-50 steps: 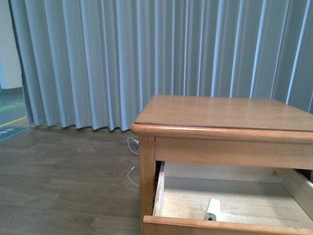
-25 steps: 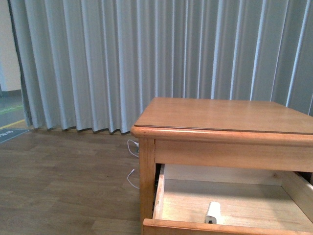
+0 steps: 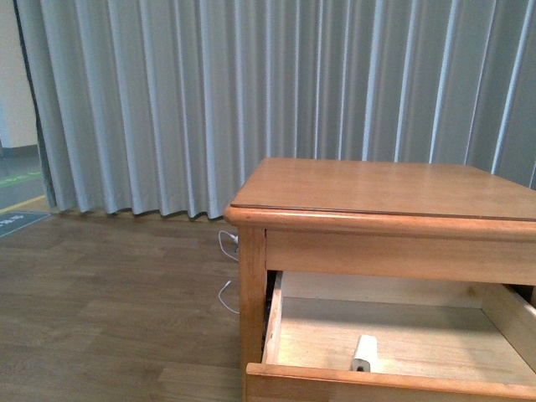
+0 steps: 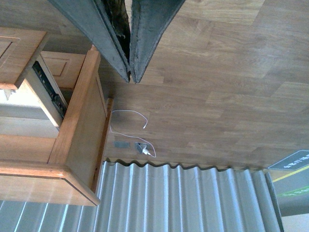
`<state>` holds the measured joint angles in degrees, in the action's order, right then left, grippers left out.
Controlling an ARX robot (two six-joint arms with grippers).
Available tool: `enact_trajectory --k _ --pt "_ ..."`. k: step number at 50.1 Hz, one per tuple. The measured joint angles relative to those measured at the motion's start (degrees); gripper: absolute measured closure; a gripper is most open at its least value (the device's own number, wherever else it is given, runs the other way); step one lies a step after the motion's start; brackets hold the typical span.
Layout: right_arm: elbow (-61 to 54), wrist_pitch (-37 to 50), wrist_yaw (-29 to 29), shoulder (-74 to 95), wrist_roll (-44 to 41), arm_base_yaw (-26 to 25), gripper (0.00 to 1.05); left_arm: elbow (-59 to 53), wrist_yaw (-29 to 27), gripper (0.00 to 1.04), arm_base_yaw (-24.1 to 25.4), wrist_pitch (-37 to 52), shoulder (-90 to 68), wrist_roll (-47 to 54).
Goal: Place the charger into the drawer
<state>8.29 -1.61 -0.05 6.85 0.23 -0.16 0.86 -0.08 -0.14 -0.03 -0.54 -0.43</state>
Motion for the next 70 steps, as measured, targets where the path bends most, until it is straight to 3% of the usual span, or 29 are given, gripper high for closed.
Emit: enact_trajectory --k 11,23,27,30,39,48,70 --pt "0.0 0.0 0.0 0.0 0.0 0.0 0.08 -0.2 0.0 1.00 0.0 -0.1 0.3 0.0" --pt "0.0 -0.2 0.2 0.1 0.0 0.1 0.08 -0.2 0.0 0.58 0.0 -0.1 0.3 0.0" --pt "2.3 -7.3 8.2 2.5 2.3 3.2 0.08 -0.2 0.0 0.44 0.0 -0.1 0.3 0.0" --pt "3.2 -9.8 11.0 4.9 2.9 5.5 0.08 -0.2 0.0 0.35 0.0 -0.1 0.3 0.0" --pt "7.7 -13.6 8.4 17.7 6.7 10.7 0.08 -0.2 0.0 0.04 0.0 -0.1 0.3 0.0" --pt "11.5 -7.5 6.0 35.7 10.3 12.7 0.08 -0.2 0.0 0.06 0.0 -0.1 0.3 0.1" --pt "22.5 11.8 10.1 75.8 17.0 15.4 0.08 -0.2 0.0 0.06 0.0 -0.1 0.3 0.1"
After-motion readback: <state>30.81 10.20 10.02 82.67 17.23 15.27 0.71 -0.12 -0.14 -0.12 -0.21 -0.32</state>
